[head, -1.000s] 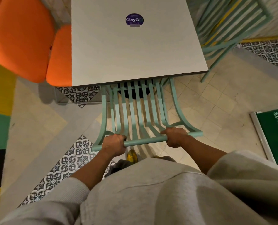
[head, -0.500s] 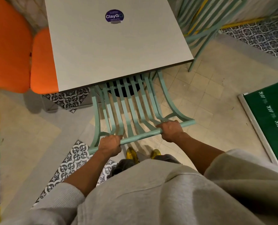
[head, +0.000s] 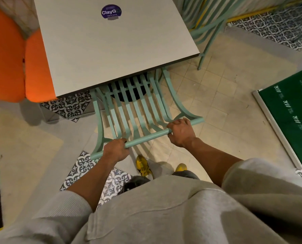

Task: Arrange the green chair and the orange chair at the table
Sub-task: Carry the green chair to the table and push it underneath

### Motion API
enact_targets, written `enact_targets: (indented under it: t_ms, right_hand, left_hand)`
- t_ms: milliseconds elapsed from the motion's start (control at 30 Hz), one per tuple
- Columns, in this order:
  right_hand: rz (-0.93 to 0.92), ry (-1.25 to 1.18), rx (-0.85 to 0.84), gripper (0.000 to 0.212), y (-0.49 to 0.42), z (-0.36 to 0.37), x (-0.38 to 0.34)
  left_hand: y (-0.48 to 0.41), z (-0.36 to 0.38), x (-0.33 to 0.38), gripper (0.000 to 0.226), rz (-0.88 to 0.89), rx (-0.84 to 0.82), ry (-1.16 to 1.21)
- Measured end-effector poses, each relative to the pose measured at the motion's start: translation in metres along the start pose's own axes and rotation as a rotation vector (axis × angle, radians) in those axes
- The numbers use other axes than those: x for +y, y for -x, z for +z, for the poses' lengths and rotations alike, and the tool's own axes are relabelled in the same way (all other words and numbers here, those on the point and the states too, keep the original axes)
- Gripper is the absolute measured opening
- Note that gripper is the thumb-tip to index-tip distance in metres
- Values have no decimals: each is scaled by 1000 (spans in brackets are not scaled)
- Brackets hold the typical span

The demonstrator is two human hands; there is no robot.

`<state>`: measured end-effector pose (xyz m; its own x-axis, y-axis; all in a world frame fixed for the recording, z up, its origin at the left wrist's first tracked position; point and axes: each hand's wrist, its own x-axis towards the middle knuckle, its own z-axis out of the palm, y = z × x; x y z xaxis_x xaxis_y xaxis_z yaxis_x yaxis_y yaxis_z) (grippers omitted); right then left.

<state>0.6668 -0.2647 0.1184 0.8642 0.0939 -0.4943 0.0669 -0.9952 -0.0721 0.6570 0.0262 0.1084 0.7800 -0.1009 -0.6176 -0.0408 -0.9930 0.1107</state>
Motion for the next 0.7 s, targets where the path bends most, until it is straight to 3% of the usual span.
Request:
enact_targets:
  t_ms: [133,267,367,433,533,633,700]
  right_hand:
    - [-9,-56,69,47,13,6,13]
    - [-39,-130,137,62,33,10,40]
    - [-73,-195,160,77,59,14,74]
    - [-83,-217,157,76,79,18,101]
    - [45,-269,-12,52,108,31,151]
    - [207,-332,-272,55,147,54,211]
    - [274,-346,-317,57,176,68,252]
  left_hand:
    - [6,-2,5,40,-2,4,-17]
    - [12,-1,27,50,-45,9,-17]
    - [23,4,67,60,-38,134,-34]
    - [29,10,101,66,37,240,-5]
    - [34,15,166,81,151,308,-6]
    - [39,24,234,92,185,261,-54]
    - [42,31,272,85,209,235,-25]
